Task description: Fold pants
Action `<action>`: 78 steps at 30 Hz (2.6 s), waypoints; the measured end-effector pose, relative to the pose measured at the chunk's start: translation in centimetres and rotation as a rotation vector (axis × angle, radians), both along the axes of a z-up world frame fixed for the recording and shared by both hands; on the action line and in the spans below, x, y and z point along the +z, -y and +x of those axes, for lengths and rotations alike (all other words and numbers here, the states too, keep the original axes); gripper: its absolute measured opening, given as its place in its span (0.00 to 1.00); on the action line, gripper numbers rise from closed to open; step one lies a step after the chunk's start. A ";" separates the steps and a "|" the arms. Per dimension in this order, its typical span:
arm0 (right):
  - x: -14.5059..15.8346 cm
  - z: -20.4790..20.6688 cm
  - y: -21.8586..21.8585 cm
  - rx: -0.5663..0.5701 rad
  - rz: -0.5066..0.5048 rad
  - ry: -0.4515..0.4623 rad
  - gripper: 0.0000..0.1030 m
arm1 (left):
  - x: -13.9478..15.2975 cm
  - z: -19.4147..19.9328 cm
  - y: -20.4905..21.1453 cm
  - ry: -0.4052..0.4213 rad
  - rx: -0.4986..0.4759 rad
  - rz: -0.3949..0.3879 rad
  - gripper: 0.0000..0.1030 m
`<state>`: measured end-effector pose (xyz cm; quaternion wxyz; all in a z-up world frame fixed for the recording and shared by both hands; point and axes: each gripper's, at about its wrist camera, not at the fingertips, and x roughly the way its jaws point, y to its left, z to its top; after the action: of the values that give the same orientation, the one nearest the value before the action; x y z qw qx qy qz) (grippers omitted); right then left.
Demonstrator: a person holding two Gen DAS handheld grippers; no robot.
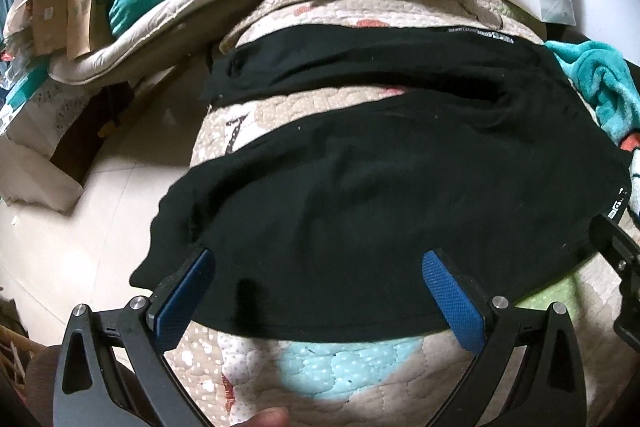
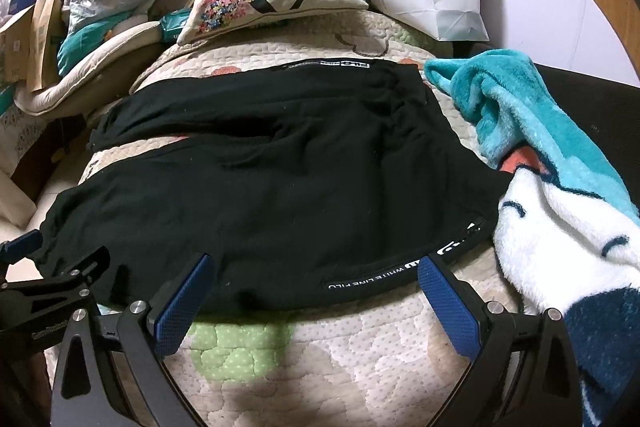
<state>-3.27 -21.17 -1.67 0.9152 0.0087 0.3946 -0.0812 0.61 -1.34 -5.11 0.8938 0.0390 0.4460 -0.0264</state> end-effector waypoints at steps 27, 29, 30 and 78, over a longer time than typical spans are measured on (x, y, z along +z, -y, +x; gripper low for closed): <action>0.4 0.1 -0.7 0.017 -0.034 0.005 1.00 | 0.0 0.6 -2.8 -0.087 0.054 -0.224 0.69; 1.5 0.5 -1.4 0.064 -0.045 0.012 1.00 | 1.3 0.8 -4.7 -0.034 0.120 -0.270 0.69; 2.2 0.9 -1.9 0.099 -0.046 0.016 1.00 | 1.9 0.8 -6.0 -0.010 0.174 -0.292 0.69; 6.2 27.6 -12.9 0.442 0.176 -0.126 0.15 | 5.5 5.0 -4.7 -0.030 0.044 -0.607 0.07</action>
<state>24.29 -8.26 4.48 0.8800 -0.0034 0.4489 0.1551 5.63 3.33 0.39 0.8583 -0.2401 0.4314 -0.1396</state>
